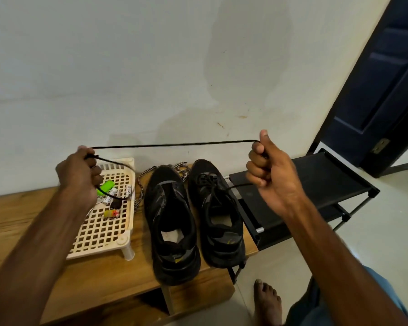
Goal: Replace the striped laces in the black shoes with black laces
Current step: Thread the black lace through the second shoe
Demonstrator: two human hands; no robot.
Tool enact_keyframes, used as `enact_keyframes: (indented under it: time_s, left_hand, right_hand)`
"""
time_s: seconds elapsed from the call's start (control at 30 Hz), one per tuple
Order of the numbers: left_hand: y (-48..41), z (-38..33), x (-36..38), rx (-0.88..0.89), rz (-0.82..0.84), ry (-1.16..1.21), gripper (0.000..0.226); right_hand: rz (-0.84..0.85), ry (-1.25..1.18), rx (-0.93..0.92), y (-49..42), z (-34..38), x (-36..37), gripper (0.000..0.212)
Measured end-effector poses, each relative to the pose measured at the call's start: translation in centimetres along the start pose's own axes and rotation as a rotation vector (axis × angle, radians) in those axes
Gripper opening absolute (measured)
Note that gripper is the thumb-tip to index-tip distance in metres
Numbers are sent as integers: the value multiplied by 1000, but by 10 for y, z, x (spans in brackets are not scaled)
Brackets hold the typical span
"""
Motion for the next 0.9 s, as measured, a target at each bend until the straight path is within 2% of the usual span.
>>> enact_keyframes:
  time_s: [0.07,0.13,0.23,0.37,0.47,0.57,0.67,0.77,0.83,0.9]
  left_hand:
    - [-4,4,-3,13,-41,-34,27]
    - [0,9,4,48,30,-99,26]
    - [17,17,23,115,294,-251,29]
    - [62,27,55,257,725,-518,45]
    - [89,43,73,157,938,-492,47]
    - [99,52,78,51,945,-376,39]
    - [94,51,77,-74,896,-259,59]
    - [97,49,76,77,867,-425,44]
    - [103,51,77,167,831,-468,28]
    - [104,52,78,213,782,-462,22]
  right_hand:
    - [28,-49,29,-2,-3,-1,36]
    - [99,-108,60,-3,-9,3,32]
    - [197,-79,62,-1,-13,7,30]
    - [401,4,60,3,-13,16,40]
    - [509,191,76,8,-16,28,36]
    - [385,318,62,12,-23,33,26]
    - [316,413,47,13,-23,32,24]
    - [397,609,23,17,-29,37,22]
    - [428,649,26,19,-37,41,22]
    - [451,654,17,20,-40,41,20]
Point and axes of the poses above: each hand's wrist, its own y-axis away from the middle knuckle, its own x-axis out of the palm, z = x × y, the point moved 2 cm from there along -y, towards the middle knuckle, and after that the axes turned 1 degree about -y, right-handed, at the moved point
